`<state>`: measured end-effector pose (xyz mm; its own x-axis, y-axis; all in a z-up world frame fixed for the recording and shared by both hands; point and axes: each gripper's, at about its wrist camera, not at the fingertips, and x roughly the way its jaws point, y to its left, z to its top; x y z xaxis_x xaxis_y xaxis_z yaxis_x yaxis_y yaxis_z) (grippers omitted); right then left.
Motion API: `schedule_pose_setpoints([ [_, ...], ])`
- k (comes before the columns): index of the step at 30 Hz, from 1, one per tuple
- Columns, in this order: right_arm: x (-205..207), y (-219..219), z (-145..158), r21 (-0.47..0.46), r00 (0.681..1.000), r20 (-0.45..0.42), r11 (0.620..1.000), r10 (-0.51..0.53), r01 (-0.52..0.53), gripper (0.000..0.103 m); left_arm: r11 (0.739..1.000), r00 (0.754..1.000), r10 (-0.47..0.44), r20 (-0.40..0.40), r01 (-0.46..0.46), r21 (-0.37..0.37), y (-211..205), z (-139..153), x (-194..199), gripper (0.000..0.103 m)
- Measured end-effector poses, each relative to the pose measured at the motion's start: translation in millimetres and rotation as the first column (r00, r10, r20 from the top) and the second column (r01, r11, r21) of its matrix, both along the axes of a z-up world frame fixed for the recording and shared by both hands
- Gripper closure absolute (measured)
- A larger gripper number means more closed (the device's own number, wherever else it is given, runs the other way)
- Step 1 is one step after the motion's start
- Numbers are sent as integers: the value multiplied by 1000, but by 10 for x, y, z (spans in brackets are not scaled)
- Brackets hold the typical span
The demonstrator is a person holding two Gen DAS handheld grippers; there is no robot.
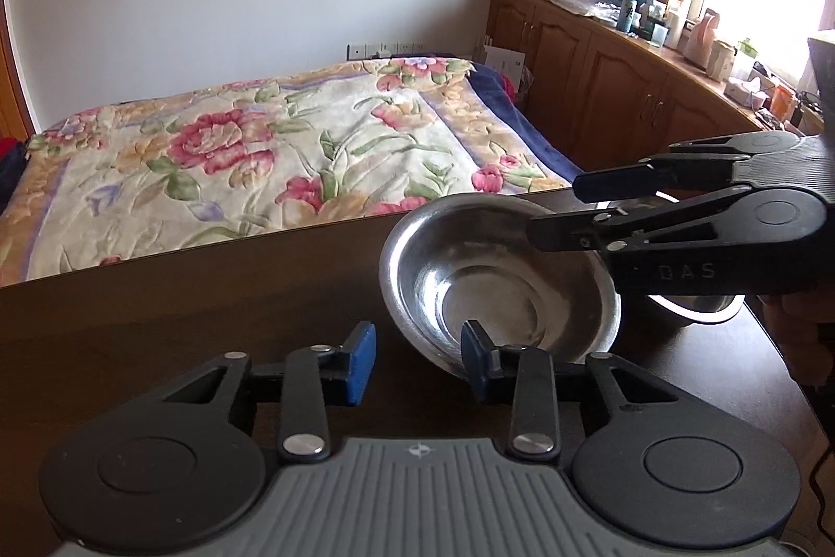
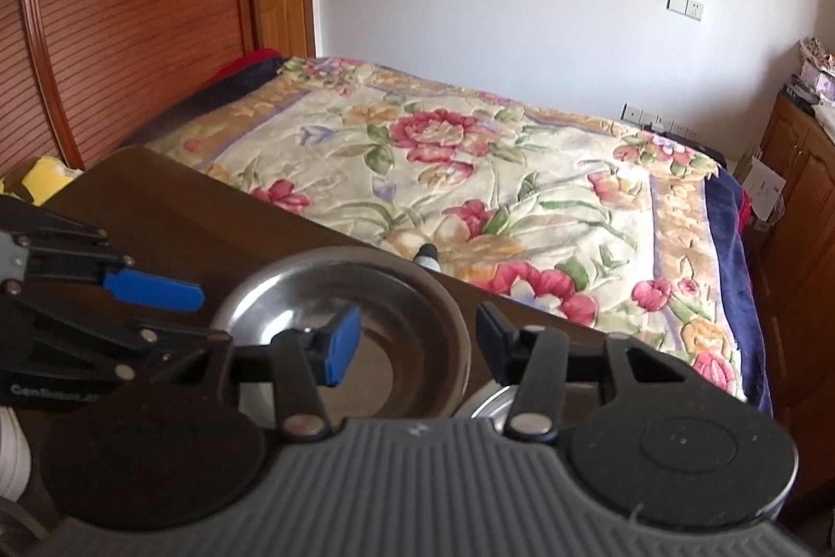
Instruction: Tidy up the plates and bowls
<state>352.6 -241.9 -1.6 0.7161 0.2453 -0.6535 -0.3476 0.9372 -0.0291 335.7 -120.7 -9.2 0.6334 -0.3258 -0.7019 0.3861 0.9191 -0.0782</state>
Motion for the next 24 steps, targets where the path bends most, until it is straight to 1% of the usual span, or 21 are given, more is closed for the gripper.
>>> schedule_pose_setpoints([
  [5,90,13,-29,-3,1000,-21,1000,1,-1,56,1000,1000,-1,-13,1,-1,-13,-37,43,54],
  [6,99,15,-33,-1,1000,-25,1000,2,-2,59,1000,1000,3,-13,-3,0,-7,-42,48,55],
  [8,117,25,-44,-3,999,-34,1000,7,-7,61,1000,1000,11,-10,-11,-5,13,-43,59,58],
  [10,126,41,-62,-13,999,-42,1000,11,-11,66,1000,1000,13,-10,-13,-8,38,-44,71,60],
  [14,136,86,-104,-24,998,-65,999,22,-24,70,1000,1000,21,-6,-21,2,67,-72,90,62],
  [20,137,135,-155,-29,993,-107,998,51,-54,73,1000,1000,25,-8,-25,-11,106,-94,85,63],
  [22,135,144,-168,-23,990,-123,998,62,-65,80,1000,1000,24,-8,-25,-13,113,-99,85,63],
  [24,125,155,-181,-17,988,-138,997,70,-73,81,1000,1000,28,-8,-28,-15,124,-100,86,63],
])
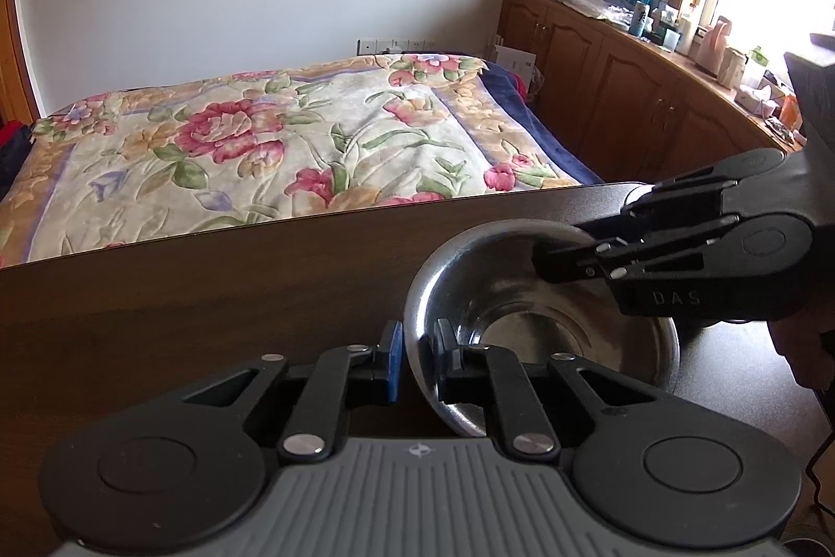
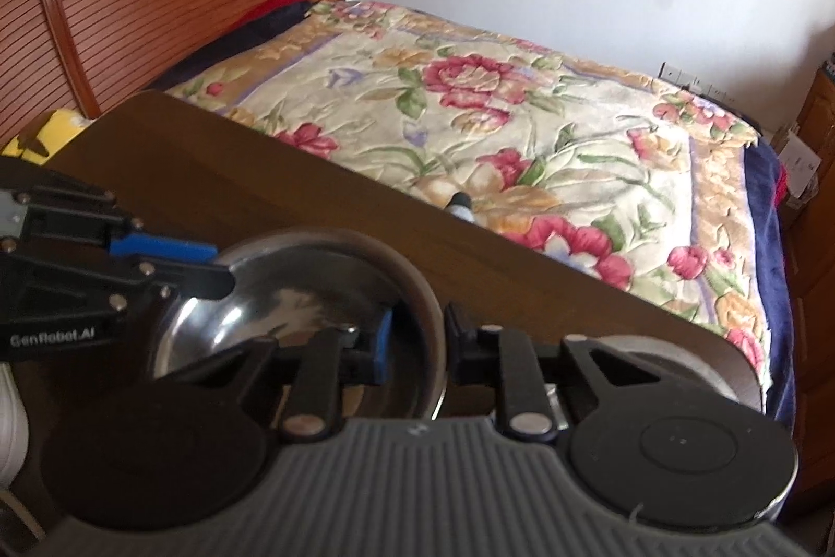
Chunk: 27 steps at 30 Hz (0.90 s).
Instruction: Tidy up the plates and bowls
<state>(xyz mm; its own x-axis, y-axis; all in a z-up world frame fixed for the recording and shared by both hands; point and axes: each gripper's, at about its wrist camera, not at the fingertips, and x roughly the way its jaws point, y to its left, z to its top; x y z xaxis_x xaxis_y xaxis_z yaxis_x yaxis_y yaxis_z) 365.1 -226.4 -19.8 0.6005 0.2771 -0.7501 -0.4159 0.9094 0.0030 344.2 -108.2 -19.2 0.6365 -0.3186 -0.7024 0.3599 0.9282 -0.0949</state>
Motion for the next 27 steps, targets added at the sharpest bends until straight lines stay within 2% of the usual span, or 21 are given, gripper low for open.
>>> schedule_pose_setpoints([
  [8,-83,-72,57,107,1000,-17,994,-9,10,87,1000,1000,16,12,-16,-16,63,55,-78,65],
  [18,-325,-54,345,116,997,74,993,-35,26,88,999,996,13,87,-9,-38,103,355,-325,66],
  [27,-641,-67,672,93,987,150,995,-53,39,89,999,985,-31,170,38,-37,90,687,-678,67],
])
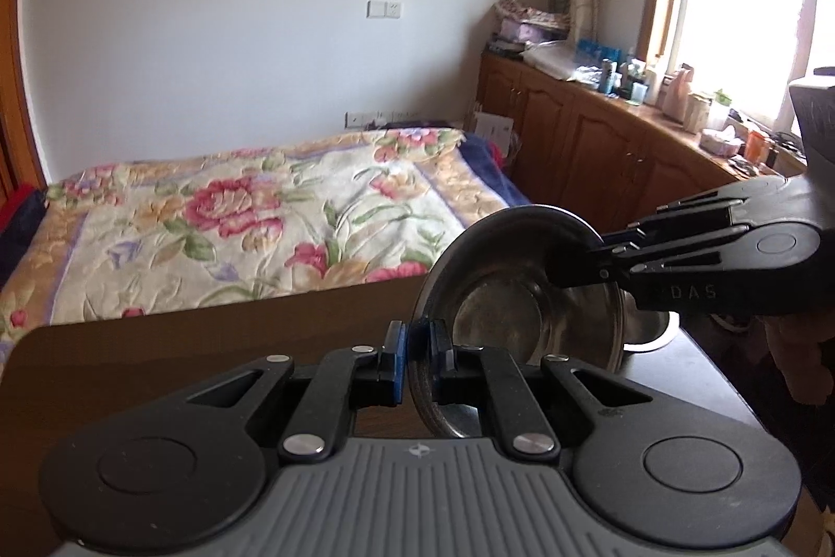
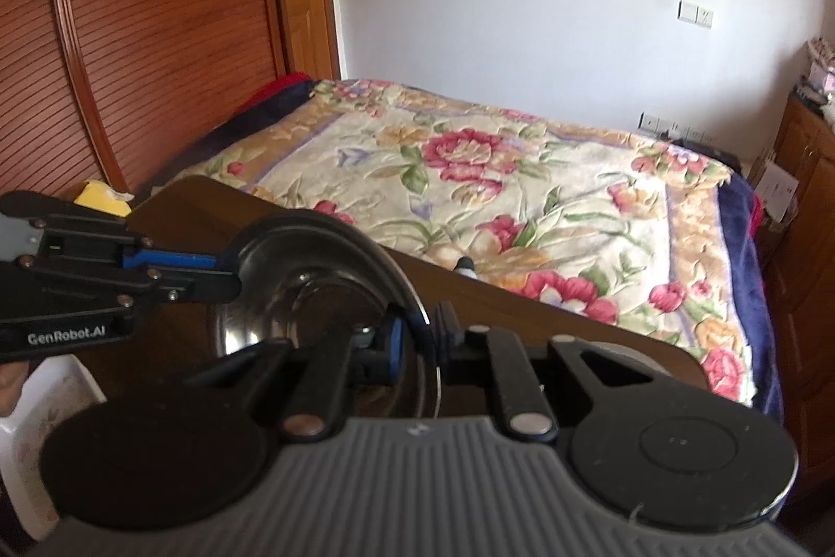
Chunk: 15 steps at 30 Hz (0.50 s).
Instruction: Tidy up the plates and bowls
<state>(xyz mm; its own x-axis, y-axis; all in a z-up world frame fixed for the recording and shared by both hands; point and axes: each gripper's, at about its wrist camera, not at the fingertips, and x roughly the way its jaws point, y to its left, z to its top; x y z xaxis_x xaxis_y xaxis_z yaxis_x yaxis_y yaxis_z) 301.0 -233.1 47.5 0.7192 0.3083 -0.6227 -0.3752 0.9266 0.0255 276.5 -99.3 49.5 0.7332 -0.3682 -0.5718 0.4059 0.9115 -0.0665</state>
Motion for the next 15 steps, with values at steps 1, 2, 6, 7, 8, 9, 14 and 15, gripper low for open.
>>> schedule_pose_setpoints([
  [1,-52,0,45,-1,1000,10,1000,-1,1,89,1000,1000,-6,11,6,1,7,37,-53,67],
  [2,-95,3,77,-4,1000,20,1000,-2,2,89,1000,1000,-10,19,10,0,10,70,-98,67],
  [6,-295,12,209,-14,999,52,1000,-7,8,89,1000,998,-27,54,27,-10,26,202,-318,67],
  [7,-348,16,239,-19,998,59,1000,-8,10,89,999,998,-31,60,32,-10,29,227,-366,67],
  [8,-387,17,263,-23,998,66,1000,-9,11,89,999,997,-37,67,38,-11,29,253,-427,67],
  [9,-436,22,287,-26,997,71,1000,-11,13,89,999,996,-42,74,43,-12,34,274,-483,67],
  [14,-689,56,363,-42,995,95,999,-16,20,89,998,993,-63,97,65,-18,73,334,-737,67],
  [15,-737,67,366,-45,995,98,999,-16,21,89,997,993,-67,100,70,-19,81,334,-801,67],
])
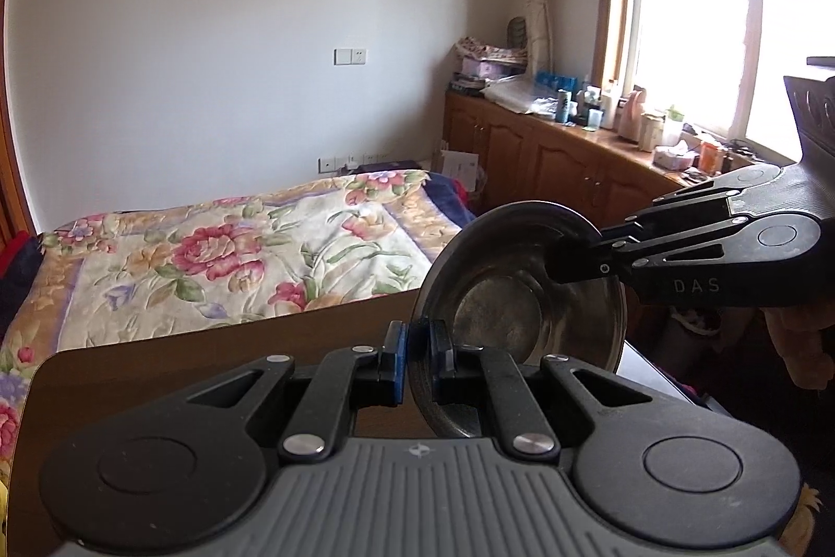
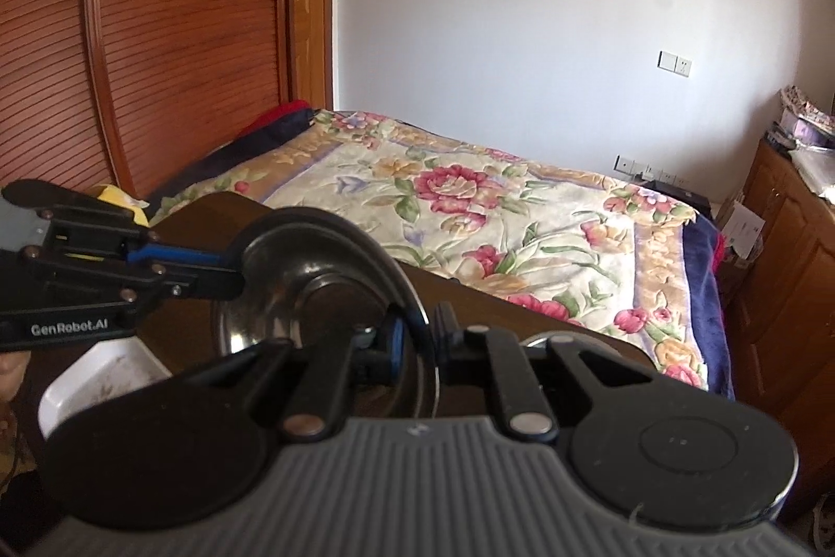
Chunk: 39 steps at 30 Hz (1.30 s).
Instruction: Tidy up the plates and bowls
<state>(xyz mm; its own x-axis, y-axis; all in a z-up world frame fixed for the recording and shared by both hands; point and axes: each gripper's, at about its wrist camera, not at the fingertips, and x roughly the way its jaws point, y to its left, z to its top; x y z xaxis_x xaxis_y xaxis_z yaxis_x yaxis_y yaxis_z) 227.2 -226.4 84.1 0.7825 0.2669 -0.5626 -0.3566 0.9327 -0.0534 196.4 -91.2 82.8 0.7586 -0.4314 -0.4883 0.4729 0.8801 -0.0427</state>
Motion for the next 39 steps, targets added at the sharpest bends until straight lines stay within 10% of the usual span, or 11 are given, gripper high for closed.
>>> schedule_pose_setpoints([
  [39,-915,204,-626,-6,998,-61,1000,-8,7,89,1000,995,-14,-103,15,14,92,-678,-835,67],
])
